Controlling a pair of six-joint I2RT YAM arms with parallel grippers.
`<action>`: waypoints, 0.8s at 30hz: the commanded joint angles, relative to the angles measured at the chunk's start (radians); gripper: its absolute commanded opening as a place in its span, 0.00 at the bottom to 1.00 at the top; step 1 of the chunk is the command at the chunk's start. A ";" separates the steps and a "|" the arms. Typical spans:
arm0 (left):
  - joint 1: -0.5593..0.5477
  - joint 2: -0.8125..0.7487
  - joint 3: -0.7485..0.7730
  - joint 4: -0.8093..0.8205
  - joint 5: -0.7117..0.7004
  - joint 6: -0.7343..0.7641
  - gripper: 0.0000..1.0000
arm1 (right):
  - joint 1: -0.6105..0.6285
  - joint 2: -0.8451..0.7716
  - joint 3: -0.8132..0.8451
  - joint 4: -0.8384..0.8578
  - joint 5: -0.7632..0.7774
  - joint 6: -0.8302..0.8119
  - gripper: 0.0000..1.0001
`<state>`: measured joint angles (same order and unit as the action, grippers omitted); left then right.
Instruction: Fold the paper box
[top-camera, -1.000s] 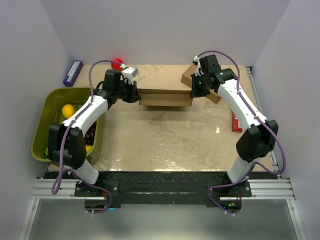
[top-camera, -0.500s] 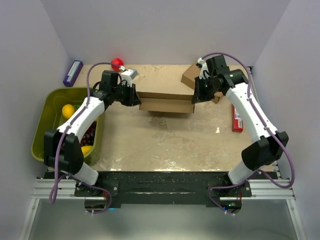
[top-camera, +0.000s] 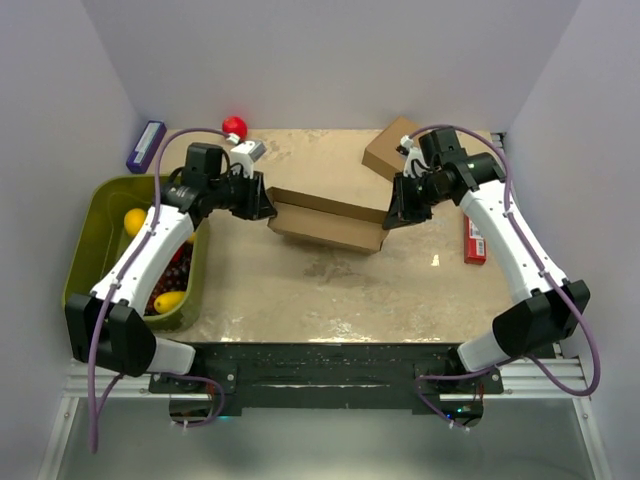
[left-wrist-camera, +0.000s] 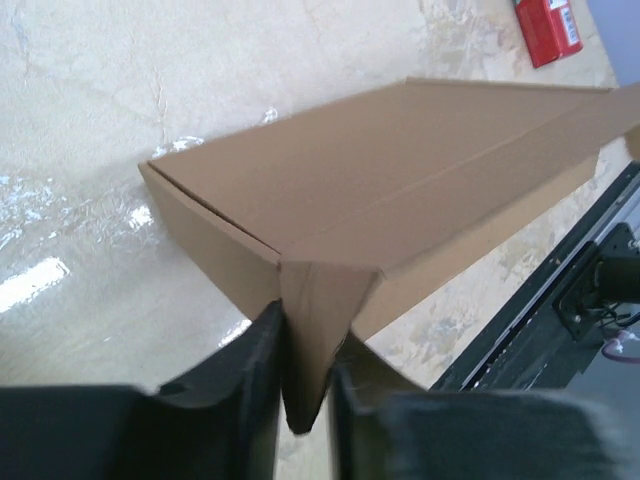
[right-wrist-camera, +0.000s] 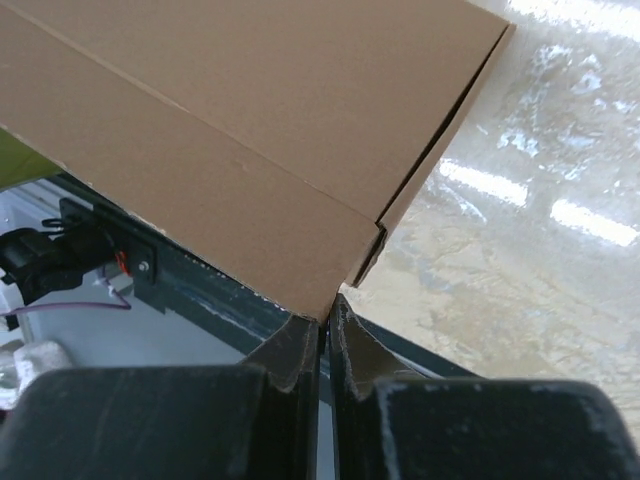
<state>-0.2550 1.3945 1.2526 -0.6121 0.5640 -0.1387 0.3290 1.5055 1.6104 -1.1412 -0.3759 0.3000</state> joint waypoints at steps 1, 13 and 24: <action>-0.024 -0.054 0.013 0.104 0.182 -0.055 0.37 | 0.024 -0.007 0.005 0.072 -0.173 0.071 0.00; -0.024 -0.072 0.027 0.092 -0.002 0.002 0.73 | 0.012 0.047 0.043 0.054 -0.123 0.061 0.00; -0.024 -0.083 0.027 0.055 -0.217 0.050 0.84 | -0.001 0.088 0.069 0.038 -0.093 0.042 0.00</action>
<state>-0.2752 1.3457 1.2526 -0.5617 0.4568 -0.1200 0.3290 1.5860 1.6238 -1.1229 -0.4397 0.3542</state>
